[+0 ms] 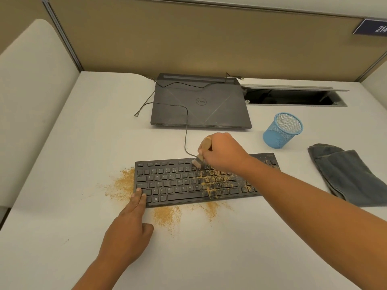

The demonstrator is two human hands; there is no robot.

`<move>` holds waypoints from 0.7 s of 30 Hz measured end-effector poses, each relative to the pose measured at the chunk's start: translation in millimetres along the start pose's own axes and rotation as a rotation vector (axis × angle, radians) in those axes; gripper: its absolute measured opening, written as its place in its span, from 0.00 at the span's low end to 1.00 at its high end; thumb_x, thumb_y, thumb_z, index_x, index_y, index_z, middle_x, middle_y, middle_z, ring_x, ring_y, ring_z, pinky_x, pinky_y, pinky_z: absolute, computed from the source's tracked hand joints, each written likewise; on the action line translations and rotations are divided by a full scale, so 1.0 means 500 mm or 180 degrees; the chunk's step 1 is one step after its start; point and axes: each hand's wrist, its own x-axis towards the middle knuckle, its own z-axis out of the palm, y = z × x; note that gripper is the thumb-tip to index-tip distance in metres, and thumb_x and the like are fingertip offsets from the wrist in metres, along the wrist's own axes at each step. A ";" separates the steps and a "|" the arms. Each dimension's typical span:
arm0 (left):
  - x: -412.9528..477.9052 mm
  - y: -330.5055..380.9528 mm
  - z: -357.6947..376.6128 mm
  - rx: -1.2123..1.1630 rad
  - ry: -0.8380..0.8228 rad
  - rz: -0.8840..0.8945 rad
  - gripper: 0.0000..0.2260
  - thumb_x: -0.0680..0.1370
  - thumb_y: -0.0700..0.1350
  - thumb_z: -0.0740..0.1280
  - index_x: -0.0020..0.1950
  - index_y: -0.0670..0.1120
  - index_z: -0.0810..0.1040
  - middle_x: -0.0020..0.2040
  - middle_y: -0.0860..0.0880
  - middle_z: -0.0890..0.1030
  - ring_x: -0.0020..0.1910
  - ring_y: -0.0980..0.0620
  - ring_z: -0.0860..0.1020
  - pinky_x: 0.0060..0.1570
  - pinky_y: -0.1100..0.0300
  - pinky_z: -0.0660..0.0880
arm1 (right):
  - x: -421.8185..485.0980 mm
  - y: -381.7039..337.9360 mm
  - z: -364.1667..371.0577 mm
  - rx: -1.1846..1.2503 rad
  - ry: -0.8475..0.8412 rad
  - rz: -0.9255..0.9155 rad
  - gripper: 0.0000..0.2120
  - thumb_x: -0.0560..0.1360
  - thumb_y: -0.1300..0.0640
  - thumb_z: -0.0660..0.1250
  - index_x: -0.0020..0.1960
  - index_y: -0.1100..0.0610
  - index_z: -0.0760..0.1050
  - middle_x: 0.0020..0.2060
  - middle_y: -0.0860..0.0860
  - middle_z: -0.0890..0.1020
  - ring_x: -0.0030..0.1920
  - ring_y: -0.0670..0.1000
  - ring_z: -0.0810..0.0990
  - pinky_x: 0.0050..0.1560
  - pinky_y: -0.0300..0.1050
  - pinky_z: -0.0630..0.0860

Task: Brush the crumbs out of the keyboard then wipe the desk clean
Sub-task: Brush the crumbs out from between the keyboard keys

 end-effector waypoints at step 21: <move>0.000 0.001 0.001 0.0022 -0.0012 -0.0020 0.32 0.79 0.46 0.59 0.81 0.51 0.48 0.75 0.61 0.37 0.78 0.59 0.53 0.66 0.63 0.67 | 0.042 -0.033 -0.012 -0.0400 -0.0444 0.0339 0.11 0.76 0.62 0.60 0.43 0.63 0.81 0.41 0.58 0.83 0.44 0.59 0.82 0.44 0.54 0.80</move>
